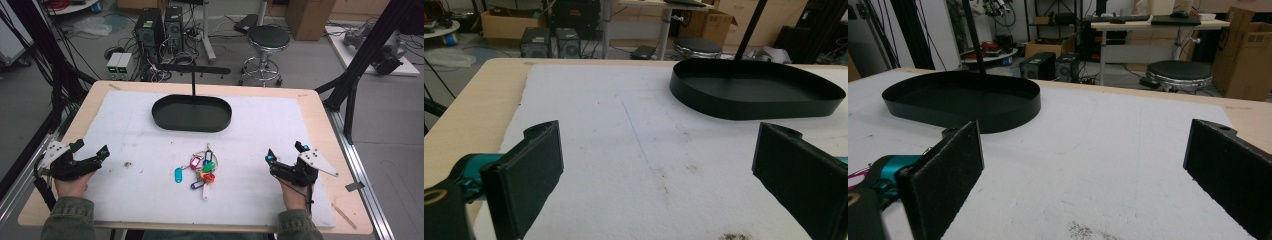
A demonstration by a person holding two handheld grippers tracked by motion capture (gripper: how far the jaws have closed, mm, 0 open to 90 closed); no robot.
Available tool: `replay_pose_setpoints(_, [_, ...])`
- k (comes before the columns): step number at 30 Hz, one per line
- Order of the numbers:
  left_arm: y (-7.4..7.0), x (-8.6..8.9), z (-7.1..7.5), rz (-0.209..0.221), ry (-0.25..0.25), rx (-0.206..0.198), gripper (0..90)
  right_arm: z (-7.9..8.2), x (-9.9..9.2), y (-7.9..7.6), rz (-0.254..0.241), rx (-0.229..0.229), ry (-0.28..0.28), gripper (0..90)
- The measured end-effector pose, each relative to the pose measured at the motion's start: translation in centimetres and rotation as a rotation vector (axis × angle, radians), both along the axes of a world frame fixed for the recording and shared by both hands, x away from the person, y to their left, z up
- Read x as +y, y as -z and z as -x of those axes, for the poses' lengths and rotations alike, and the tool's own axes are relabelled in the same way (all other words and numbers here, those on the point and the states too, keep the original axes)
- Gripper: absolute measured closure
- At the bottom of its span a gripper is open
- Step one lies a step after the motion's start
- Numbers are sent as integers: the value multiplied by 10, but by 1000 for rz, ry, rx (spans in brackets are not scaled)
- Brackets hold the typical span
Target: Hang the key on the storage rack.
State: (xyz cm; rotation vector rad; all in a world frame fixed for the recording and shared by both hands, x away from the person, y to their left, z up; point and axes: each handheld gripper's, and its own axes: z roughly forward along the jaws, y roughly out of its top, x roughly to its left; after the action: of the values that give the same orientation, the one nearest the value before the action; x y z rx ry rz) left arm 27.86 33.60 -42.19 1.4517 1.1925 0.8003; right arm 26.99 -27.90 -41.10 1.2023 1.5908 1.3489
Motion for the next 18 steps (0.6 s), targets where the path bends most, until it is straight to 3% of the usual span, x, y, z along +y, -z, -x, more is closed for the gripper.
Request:
replay_pose_setpoints(11, [1,0,-1,-1,6,10,66,-2,4,2,20,20,-20,17])
replay_pose_setpoints(18, [1,0,-1,-1,10,12,66,-5,7,5,18,66,-63,17])
